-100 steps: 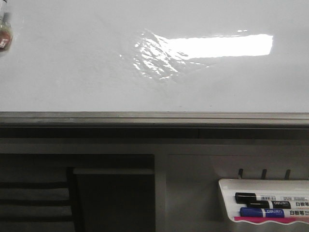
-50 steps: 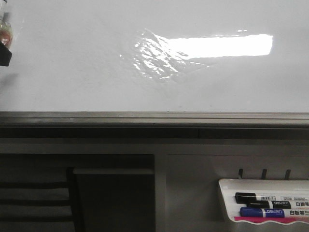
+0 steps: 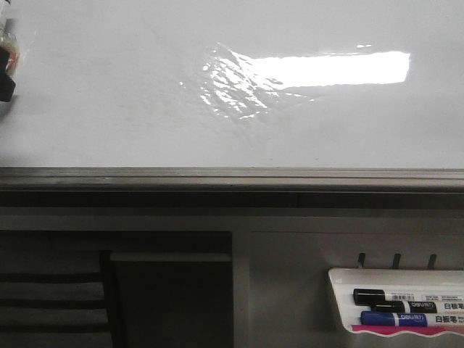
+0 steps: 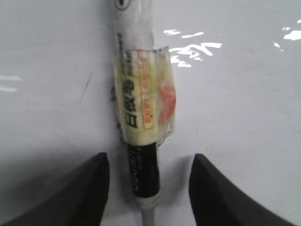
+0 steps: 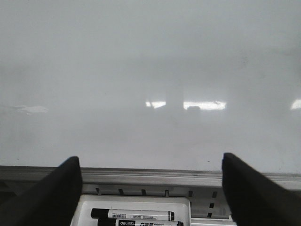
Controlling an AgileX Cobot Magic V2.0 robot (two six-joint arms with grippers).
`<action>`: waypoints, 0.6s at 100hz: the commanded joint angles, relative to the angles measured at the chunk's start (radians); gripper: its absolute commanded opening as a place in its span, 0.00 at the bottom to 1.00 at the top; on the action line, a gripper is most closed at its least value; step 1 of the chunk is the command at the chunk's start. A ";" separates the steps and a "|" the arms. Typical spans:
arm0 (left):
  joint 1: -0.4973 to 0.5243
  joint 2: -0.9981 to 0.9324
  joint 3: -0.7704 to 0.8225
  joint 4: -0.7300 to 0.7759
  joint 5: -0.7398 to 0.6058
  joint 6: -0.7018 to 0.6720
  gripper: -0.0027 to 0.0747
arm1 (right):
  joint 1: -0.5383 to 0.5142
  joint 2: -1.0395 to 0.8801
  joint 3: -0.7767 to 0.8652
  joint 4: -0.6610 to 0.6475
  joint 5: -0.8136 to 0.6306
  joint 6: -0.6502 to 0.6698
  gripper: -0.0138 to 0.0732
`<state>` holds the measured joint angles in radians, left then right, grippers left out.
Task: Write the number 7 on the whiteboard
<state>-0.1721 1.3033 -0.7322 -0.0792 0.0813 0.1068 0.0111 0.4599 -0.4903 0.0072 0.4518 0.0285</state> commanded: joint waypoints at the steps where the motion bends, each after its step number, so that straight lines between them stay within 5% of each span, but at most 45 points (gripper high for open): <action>1: -0.009 -0.021 -0.033 -0.001 -0.071 -0.005 0.35 | -0.005 0.012 -0.036 -0.015 -0.079 -0.008 0.79; 60: -0.009 -0.021 -0.033 -0.001 -0.070 -0.005 0.01 | -0.005 0.014 -0.034 -0.007 -0.095 -0.008 0.79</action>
<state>-0.1736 1.3033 -0.7322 -0.0792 0.0813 0.1068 0.0111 0.4599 -0.4903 0.0072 0.4500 0.0285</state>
